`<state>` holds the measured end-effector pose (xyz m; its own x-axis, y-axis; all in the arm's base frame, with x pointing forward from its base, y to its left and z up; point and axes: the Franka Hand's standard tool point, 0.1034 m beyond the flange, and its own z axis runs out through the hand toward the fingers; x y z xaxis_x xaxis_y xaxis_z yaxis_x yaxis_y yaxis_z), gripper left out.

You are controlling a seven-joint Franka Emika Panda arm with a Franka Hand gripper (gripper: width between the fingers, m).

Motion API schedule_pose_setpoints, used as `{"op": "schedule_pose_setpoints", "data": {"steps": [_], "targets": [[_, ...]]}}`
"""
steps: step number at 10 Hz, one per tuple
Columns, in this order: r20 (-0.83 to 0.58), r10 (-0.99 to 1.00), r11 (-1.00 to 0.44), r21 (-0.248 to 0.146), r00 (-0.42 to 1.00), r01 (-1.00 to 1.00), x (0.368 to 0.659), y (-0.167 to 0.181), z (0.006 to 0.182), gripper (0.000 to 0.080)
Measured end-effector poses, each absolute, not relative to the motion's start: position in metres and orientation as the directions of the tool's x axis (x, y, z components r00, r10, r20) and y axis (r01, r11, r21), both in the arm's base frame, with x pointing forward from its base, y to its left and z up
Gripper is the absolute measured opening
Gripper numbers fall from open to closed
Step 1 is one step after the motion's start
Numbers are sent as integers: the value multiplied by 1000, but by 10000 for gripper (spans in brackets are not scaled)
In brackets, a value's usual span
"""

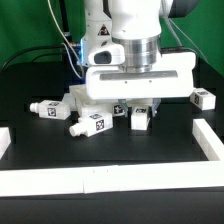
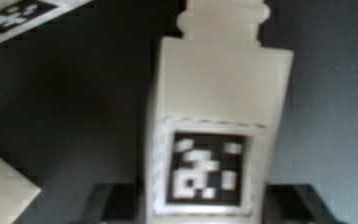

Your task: Assemble one leg

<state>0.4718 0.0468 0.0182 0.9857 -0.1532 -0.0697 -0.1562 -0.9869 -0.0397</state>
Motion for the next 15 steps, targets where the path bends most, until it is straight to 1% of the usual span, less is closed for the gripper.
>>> {"op": "schedule_pose_setpoints", "data": {"steps": [1,3,5,6,8,9,11,12,14,15], "targets": [[-70,-153,-987,-40,986,-156,472,47,18,282],[-70,-158,-986,-40,985,-161,472,49,19,282],[-55,-167,-984,-47,984,-170,476,76,26,282],[-47,-161,-985,-49,986,-163,472,93,26,282],[-47,-125,-991,-46,991,-127,452,119,25,282],[-51,-96,-994,-44,994,-98,435,129,27,282],[-54,-62,-997,-39,997,-64,413,136,30,282],[-53,-61,-997,-35,997,-62,403,133,26,282],[-57,-51,-998,-30,997,-53,396,135,17,282],[-50,-53,-998,-32,997,-54,400,135,16,284]]}}
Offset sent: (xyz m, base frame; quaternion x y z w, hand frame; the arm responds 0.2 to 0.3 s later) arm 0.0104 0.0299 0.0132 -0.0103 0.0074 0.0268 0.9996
